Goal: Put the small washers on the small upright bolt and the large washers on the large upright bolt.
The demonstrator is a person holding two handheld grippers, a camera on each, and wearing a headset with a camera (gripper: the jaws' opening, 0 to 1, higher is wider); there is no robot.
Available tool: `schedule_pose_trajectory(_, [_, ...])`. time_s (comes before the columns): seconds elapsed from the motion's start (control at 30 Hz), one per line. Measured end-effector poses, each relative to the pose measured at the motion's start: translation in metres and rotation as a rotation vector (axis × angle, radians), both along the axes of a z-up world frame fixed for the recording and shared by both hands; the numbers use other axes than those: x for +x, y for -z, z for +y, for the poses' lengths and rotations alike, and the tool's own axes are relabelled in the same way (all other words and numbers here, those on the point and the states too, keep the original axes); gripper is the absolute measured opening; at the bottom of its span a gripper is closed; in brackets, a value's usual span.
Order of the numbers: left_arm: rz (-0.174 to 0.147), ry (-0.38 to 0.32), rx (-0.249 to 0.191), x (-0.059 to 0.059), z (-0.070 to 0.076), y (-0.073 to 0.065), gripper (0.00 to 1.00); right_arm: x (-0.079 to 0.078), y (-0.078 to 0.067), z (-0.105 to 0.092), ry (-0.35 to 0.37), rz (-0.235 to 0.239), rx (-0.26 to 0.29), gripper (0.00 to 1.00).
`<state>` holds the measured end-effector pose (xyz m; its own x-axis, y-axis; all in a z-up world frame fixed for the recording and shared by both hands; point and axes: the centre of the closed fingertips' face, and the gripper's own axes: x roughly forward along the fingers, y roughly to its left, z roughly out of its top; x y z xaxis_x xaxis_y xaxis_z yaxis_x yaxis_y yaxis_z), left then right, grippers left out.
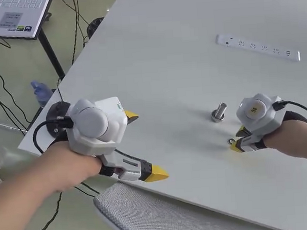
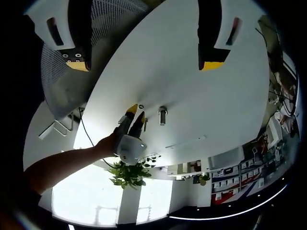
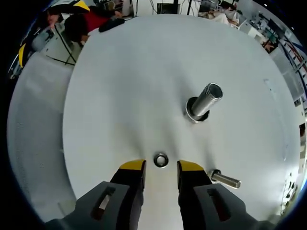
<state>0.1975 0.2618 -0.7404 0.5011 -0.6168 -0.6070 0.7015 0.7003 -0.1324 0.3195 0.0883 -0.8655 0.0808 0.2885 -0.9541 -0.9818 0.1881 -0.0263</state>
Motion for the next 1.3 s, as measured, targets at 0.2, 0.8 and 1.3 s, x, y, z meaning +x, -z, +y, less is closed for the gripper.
schedule_pose_trajectory(0.2, [-0.002, 0.005, 0.003, 0.004, 0.004, -0.002, 0.89, 0.0, 0.002, 0.001, 0.006, 0.002, 0.002, 0.26])
schedule_pose_trajectory(0.8, [0.011, -0.015, -0.008, -0.001, 0.011, 0.006, 0.86, -0.002, 0.004, 0.0, 0.006, 0.015, -0.05, 0.15])
schedule_pose_trajectory(1.3, [0.017, -0.008, -0.005, -0.002, 0.01, 0.007, 0.83, 0.0, 0.006, -0.001, 0.014, 0.026, -0.137, 0.13])
